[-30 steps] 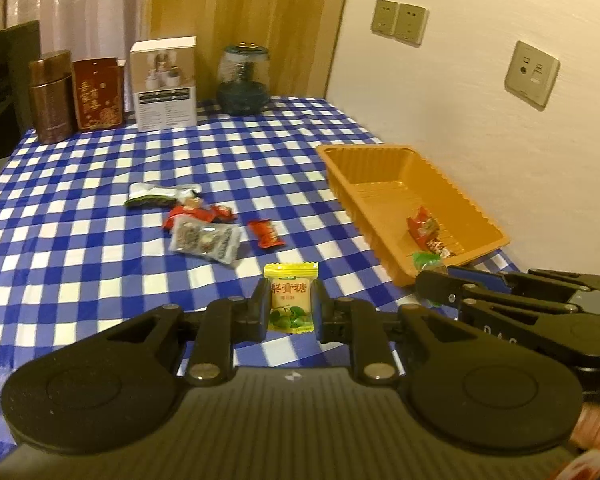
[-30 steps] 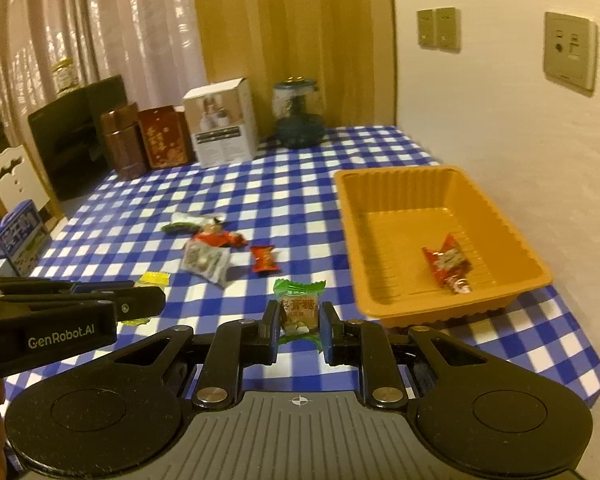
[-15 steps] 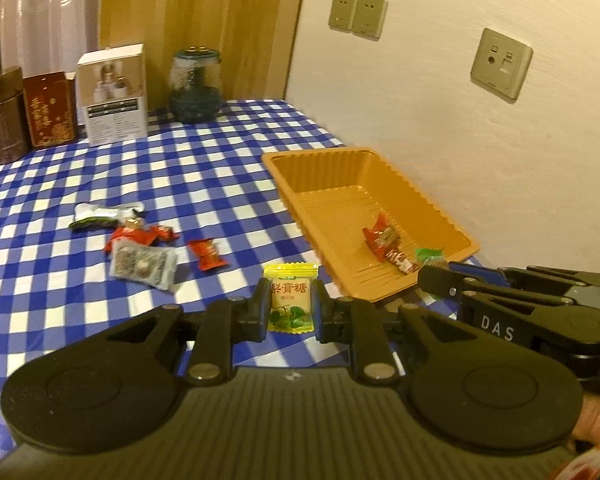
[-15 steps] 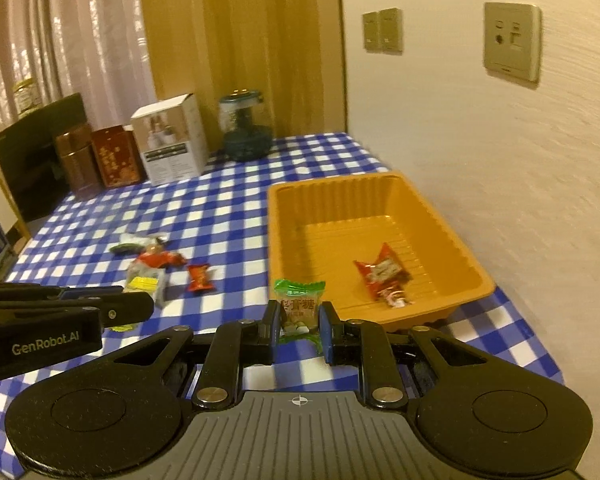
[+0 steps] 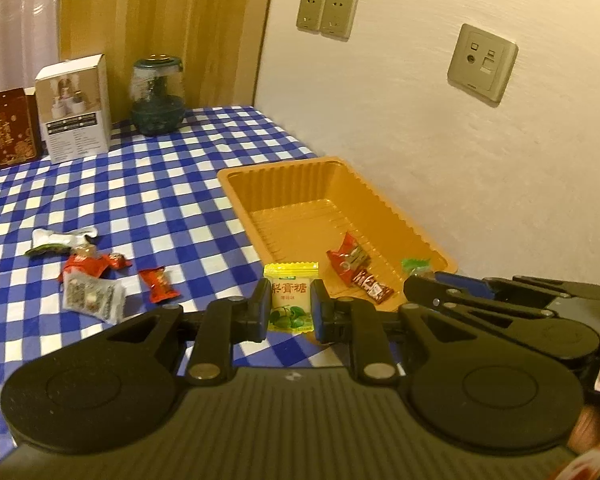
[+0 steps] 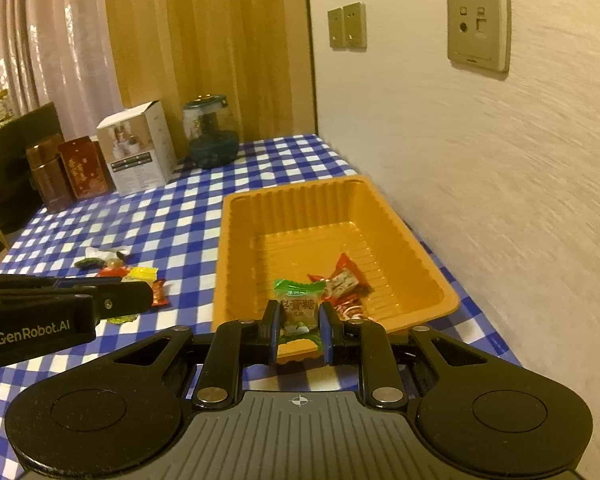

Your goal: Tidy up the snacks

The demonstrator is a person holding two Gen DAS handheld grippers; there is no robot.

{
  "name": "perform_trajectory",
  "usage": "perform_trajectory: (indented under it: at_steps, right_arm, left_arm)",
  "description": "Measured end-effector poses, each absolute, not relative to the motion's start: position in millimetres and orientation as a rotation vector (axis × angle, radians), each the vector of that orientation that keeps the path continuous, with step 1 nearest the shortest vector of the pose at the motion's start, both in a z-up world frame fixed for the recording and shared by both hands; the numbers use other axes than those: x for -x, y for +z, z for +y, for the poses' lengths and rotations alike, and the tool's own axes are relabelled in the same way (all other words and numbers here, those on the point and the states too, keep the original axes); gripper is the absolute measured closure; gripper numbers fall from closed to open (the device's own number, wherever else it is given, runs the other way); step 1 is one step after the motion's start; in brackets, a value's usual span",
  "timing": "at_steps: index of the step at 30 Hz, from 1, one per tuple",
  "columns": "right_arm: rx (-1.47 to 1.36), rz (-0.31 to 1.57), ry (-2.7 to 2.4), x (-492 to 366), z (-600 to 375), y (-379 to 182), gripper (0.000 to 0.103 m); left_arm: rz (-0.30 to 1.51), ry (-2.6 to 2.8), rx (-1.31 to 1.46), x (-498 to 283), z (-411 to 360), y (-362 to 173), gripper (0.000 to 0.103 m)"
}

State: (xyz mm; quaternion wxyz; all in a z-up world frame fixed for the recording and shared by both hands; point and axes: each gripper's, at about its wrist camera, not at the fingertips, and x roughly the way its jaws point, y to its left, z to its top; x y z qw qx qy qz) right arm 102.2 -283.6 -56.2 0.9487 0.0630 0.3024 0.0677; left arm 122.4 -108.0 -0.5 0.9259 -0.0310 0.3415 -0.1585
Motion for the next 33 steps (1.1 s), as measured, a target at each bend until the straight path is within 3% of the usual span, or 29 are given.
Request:
perform_trajectory:
  at_steps: [29,31,33]
  right_arm:
    - [-0.15,0.626,0.089,-162.4,-322.9,-72.4,0.082]
    - [-0.152,0.627,0.088,-162.7,-322.7,-73.0,0.082]
    - [-0.151,0.627,0.09,-162.7,-322.0,-73.3,0.082]
  left_arm:
    - [0.719,-0.38,0.047,-184.9,-155.0,-37.4,0.084]
    - [0.718,-0.381,0.042,-186.4,-155.8,-39.4,0.073]
    - [0.718,-0.387,0.037,-185.0,-154.3,-40.0,0.072]
